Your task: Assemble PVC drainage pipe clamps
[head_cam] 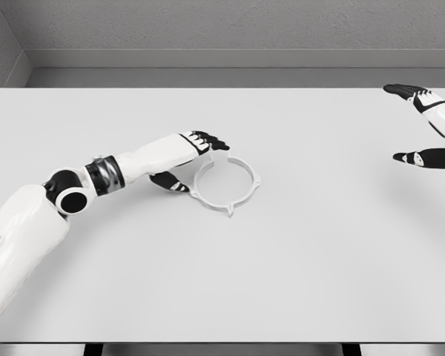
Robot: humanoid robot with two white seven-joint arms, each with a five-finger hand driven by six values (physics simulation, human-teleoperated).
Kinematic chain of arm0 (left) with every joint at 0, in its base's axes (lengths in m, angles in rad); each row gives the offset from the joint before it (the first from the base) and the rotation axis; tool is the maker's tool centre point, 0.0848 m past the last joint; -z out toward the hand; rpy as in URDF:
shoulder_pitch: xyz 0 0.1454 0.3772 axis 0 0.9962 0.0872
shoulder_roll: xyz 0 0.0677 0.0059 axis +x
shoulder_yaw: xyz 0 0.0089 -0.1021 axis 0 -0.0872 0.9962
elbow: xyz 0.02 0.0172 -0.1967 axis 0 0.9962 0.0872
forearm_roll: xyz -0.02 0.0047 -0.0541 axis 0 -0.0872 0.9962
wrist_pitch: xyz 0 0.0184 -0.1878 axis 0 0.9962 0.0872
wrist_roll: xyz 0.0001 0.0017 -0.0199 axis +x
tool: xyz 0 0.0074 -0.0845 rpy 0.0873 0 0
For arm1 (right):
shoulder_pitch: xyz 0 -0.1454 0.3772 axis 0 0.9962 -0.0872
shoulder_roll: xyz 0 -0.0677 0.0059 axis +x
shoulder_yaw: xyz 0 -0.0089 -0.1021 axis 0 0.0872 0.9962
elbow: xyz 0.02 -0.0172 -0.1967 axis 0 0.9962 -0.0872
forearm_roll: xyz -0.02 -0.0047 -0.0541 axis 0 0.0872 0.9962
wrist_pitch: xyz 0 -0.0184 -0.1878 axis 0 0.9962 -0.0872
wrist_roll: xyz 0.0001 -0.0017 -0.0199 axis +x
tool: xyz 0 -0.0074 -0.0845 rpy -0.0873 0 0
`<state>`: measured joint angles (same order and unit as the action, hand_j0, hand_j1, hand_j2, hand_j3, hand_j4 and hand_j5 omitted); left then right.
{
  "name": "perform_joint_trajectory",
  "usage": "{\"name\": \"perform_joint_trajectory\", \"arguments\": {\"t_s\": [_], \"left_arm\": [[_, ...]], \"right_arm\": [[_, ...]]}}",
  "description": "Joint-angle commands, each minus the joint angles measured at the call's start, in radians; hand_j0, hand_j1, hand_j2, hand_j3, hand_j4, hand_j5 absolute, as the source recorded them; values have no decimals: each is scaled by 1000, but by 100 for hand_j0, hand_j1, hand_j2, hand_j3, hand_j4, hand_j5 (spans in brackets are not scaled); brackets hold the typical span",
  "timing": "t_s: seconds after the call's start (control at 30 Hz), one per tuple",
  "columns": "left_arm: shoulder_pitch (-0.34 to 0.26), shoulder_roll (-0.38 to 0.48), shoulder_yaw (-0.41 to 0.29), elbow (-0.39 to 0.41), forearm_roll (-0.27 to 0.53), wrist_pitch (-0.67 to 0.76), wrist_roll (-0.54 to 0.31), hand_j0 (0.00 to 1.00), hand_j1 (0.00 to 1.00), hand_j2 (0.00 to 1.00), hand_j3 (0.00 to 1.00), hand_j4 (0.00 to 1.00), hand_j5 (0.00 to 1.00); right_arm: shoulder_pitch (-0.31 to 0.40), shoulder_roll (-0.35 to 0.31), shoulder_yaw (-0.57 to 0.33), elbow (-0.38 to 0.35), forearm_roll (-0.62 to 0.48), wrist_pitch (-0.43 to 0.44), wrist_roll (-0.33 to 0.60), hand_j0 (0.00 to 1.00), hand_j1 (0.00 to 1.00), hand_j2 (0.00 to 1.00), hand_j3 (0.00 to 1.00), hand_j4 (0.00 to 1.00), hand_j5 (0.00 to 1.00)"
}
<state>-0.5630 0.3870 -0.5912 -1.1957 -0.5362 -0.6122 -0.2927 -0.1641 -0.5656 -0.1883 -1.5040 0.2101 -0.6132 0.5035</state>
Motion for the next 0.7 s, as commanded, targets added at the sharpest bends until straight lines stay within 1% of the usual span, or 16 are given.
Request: {"name": "perform_joint_trajectory", "arguments": {"t_s": [0.0, 0.53, 0.67], "left_arm": [[0, -8, 2, -1, 9, 1, -5, 100, 100, 100, 100, 100, 100], [-11, -17, 5, 2, 10, 1, -16, 100, 100, 100, 100, 100, 100], [-8, -4, 13, 4, 19, 1, -14, 100, 100, 100, 100, 100, 100]], "right_arm": [[0, 0, 0, -1, -8, 2, 0, 100, 100, 100, 100, 100, 100], [-2, 0, 3, -2, -6, 2, 0, 100, 100, 100, 100, 100, 100], [-2, 0, 4, -2, -8, 2, 0, 100, 100, 100, 100, 100, 100]]}}
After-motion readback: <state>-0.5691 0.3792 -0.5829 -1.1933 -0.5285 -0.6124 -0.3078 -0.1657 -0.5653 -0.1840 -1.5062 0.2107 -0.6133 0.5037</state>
